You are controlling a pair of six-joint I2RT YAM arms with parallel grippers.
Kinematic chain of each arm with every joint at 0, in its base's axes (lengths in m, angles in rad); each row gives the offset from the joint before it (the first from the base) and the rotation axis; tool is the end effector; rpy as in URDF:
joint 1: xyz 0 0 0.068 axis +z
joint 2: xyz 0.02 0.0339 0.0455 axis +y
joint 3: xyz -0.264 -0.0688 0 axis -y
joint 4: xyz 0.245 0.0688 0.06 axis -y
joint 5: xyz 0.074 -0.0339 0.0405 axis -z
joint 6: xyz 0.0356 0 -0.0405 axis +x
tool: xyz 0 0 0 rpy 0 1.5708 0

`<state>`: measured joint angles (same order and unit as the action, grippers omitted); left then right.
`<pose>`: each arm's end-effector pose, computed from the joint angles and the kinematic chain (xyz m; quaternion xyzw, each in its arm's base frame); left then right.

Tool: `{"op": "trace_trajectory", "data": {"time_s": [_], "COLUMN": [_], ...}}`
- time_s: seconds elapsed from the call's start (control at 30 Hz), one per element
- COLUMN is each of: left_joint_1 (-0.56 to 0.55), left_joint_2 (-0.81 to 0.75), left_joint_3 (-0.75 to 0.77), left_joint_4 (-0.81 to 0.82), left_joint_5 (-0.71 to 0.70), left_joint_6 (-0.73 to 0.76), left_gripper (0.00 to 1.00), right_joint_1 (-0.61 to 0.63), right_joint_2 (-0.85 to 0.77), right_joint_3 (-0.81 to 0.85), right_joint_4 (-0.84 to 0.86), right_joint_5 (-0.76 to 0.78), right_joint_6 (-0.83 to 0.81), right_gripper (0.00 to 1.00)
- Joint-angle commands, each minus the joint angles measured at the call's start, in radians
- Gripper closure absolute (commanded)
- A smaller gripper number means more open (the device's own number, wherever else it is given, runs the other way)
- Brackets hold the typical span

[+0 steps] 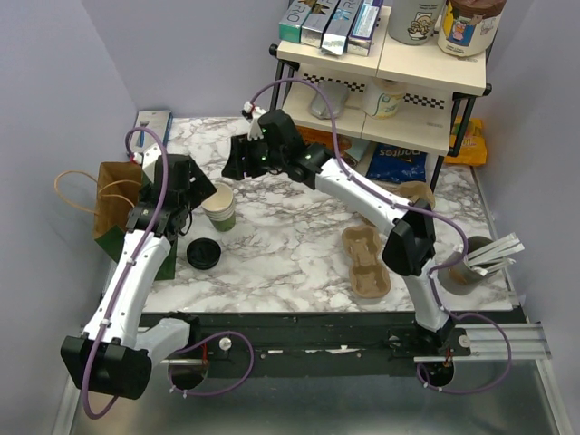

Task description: Pack the takeout coffee

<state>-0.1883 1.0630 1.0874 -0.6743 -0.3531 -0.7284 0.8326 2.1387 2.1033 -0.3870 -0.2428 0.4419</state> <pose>0.2190 -0.0292 0.3452 -0.3105 0.8291 -0.0525 0.4619 0.3355 0.3815 0.3428 -0.2263 0.8048 0.4025 0.3728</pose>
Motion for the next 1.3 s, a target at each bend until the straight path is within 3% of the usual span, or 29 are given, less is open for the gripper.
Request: {"op": "trace_trajectory", "data": {"time_s": [0.0,0.3,0.8,0.9,1.0,1.17,1.27], "left_joint_1": [0.052,0.085,0.098,0.098,0.099,0.099,0.101], "left_joint_2": [-0.020,-0.064,-0.080,-0.084,-0.092,-0.109,-0.126], "left_joint_3": [-0.038,-0.113,-0.162,-0.164,-0.172,-0.176,-0.188], "left_joint_4": [0.047,0.105,0.131,0.133,0.136,0.130,0.125], "left_joint_5": [0.100,0.144,0.164,0.169,0.169,0.164,0.160], "left_joint_6": [-0.032,-0.068,-0.068,-0.068,-0.068,-0.069,-0.074], "left_gripper": [0.01,0.01,0.01,0.01,0.01,0.01,0.01], "right_joint_1": [0.034,0.046,0.065,0.068,0.071,0.072,0.072], "right_joint_2": [0.099,0.170,0.207,0.213,0.208,0.207,0.195], "right_joint_3": [0.064,0.161,0.172,0.178,0.175,0.178,0.178], "right_joint_4": [-0.108,-0.136,-0.151,-0.165,-0.165,-0.184,-0.210], "right_joint_5": [0.075,0.088,0.096,0.103,0.106,0.120,0.151], "right_joint_6": [-0.026,-0.035,-0.014,-0.012,-0.012,0.001,0.004], "right_gripper": [0.37,0.47,0.57,0.61,0.71,0.75,0.87]}}
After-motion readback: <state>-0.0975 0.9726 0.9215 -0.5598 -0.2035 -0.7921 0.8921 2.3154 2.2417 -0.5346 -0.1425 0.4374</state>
